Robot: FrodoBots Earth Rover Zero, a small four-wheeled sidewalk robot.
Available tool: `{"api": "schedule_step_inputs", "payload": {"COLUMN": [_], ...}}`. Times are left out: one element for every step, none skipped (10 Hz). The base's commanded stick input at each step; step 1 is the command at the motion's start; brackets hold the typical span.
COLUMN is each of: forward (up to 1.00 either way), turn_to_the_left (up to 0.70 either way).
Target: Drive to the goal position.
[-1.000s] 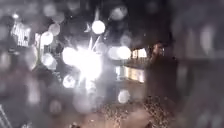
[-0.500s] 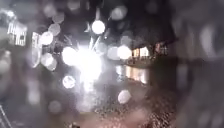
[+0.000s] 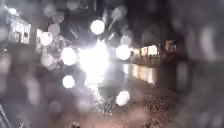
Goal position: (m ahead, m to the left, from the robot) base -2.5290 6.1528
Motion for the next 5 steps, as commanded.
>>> {"api": "schedule_step_inputs", "payload": {"forward": [0.70,0.70,0.70,0.70,0.70], "turn_to_the_left": [0.00,0.00,0.00,0.00,0.00]}}
